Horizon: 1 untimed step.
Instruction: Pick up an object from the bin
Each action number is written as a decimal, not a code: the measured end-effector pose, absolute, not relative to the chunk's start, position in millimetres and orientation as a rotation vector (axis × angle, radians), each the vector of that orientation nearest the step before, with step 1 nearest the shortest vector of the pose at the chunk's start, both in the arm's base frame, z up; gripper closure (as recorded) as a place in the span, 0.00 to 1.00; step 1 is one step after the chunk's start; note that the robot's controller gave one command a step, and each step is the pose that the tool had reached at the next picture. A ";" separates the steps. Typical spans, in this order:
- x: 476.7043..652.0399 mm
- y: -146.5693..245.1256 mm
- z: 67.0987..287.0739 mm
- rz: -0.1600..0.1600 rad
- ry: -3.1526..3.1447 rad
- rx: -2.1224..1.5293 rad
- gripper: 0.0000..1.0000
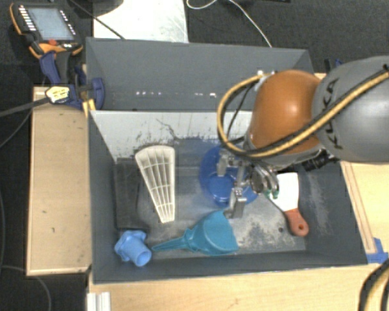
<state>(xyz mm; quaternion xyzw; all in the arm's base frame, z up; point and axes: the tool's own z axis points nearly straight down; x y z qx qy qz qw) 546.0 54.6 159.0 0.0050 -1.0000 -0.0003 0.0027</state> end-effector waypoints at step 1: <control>547.8 54.3 163.1 -0.001 -3.144 0.012 0.00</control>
Offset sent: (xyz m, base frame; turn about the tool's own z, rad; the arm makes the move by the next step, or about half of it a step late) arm -0.0080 0.0044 -0.0425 0.0244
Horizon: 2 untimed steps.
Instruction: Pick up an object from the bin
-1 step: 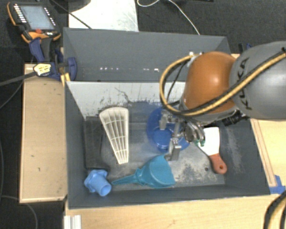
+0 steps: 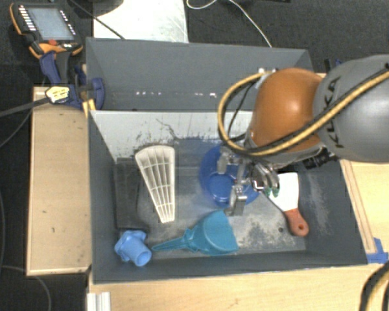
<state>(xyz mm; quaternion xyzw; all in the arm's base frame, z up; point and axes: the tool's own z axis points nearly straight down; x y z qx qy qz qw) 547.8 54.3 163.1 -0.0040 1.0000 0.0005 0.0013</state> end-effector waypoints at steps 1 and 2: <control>537.0 59.2 114.4 0.002 3.150 0.011 0.00; 545.9 45.9 102.0 0.001 3.140 0.030 0.00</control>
Offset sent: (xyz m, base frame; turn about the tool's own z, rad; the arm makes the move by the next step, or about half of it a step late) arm -0.0023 -0.0076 -0.0609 0.0246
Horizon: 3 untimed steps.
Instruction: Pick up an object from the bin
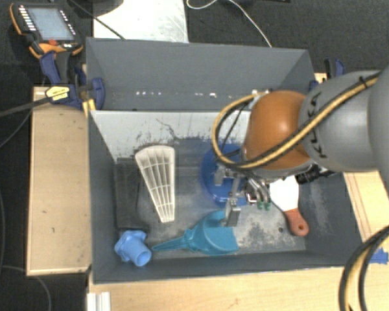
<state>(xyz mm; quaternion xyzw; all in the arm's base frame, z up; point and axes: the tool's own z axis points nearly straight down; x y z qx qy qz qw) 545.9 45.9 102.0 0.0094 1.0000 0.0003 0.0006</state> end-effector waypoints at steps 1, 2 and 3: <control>525.1 56.2 74.1 0.004 3.141 -0.013 1.00; 525.0 56.2 74.0 0.004 3.141 -0.012 1.00; 531.7 50.1 82.0 0.006 3.133 -0.079 1.00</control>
Offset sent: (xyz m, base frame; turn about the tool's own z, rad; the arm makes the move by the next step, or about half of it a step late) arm 0.0000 0.0000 0.0000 0.0000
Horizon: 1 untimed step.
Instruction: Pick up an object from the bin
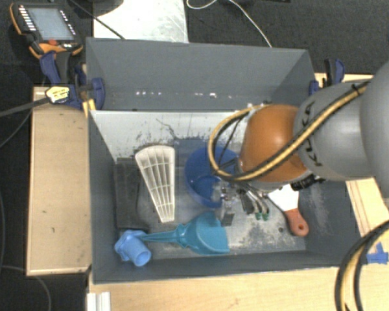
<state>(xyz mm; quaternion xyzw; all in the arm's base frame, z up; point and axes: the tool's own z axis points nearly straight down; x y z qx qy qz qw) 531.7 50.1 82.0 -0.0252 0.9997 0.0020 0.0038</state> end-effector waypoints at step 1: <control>523.3 58.1 93.8 0.005 3.134 -0.064 1.00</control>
Offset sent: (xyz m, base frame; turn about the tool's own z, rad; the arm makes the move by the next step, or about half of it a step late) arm -0.0039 0.0016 0.0193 -0.0369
